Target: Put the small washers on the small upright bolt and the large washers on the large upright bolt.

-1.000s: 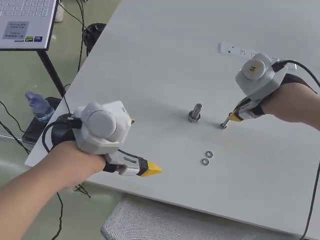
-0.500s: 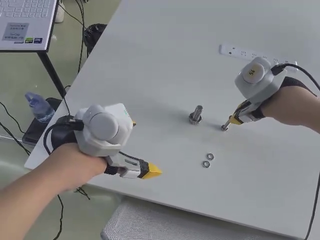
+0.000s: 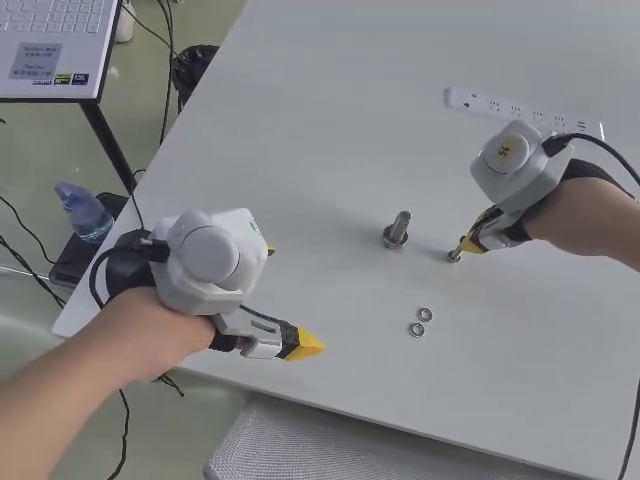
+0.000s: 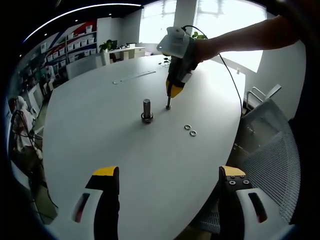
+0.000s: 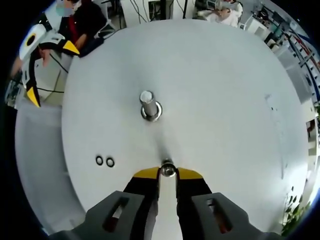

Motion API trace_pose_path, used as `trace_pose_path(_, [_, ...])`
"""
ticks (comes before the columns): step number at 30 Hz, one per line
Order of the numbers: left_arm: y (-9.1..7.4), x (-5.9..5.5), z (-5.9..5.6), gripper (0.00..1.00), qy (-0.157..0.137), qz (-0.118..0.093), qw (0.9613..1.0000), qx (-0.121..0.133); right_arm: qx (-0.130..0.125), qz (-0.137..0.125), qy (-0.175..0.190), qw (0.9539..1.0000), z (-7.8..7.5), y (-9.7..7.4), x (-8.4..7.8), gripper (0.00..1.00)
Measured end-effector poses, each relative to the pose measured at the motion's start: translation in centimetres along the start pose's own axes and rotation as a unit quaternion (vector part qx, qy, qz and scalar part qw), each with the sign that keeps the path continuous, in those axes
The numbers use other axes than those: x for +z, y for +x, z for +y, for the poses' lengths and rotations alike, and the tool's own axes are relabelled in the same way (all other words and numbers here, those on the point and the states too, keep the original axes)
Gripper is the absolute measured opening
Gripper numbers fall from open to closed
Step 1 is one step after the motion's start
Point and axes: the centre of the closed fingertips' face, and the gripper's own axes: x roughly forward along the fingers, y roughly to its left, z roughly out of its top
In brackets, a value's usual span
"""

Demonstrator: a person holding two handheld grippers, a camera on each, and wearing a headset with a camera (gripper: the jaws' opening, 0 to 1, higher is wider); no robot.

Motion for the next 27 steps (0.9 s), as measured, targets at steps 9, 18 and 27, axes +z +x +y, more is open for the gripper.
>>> trace_pose_path(9, [0.1,0.0,0.3,0.81,0.000,0.004,1.0000,0.001,0.005,0.005,-0.008,0.9999,0.2,0.9,0.0,0.12])
trace_pose_path(18, [0.3,-0.5,0.0,0.80,-0.003,0.009,0.9999,-0.002,0.011,0.013,-0.018,0.9997,0.7,2.0,-0.4,0.12])
trace_pose_path(27, [0.2,-0.8,0.3,0.79,-0.005,0.012,0.9999,-0.002,0.013,0.017,-0.027,0.9994,1.2,2.7,-0.6,0.12])
